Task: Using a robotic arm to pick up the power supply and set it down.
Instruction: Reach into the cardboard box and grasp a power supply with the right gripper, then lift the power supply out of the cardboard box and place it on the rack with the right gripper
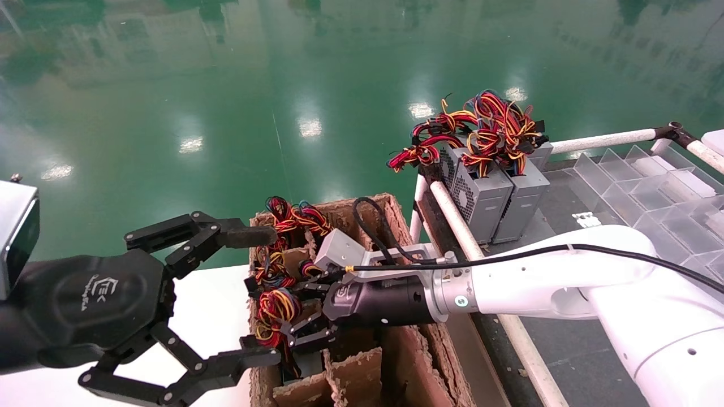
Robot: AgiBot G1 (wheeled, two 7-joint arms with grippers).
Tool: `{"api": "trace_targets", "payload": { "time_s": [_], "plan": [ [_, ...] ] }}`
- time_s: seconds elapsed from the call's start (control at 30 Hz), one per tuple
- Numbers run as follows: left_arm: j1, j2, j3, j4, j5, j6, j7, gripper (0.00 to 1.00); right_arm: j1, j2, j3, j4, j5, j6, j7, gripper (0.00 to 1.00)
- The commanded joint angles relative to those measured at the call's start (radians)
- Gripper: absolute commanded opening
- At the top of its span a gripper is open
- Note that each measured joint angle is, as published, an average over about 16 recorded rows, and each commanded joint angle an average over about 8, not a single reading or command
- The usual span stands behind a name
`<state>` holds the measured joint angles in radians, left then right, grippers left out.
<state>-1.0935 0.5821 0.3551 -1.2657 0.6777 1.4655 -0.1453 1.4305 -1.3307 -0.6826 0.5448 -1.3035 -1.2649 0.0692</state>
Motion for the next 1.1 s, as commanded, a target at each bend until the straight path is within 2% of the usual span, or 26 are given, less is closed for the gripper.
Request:
{"api": "trace_targets", "payload": {
  "time_s": [0.03, 1.1],
  "plan": [
    [0.0, 0.0, 0.0, 0.0, 0.0, 0.0, 0.0, 1.0, 0.0, -0.001, 0.0, -0.007, 0.005, 0.005, -0.005, 0.0],
    [0.0, 0.0, 0.0, 0.0, 0.0, 0.0, 0.0, 1.0, -0.009, 0.04, 0.035, -0.038, 0.105, -0.068, -0.03, 0.0]
  ]
}}
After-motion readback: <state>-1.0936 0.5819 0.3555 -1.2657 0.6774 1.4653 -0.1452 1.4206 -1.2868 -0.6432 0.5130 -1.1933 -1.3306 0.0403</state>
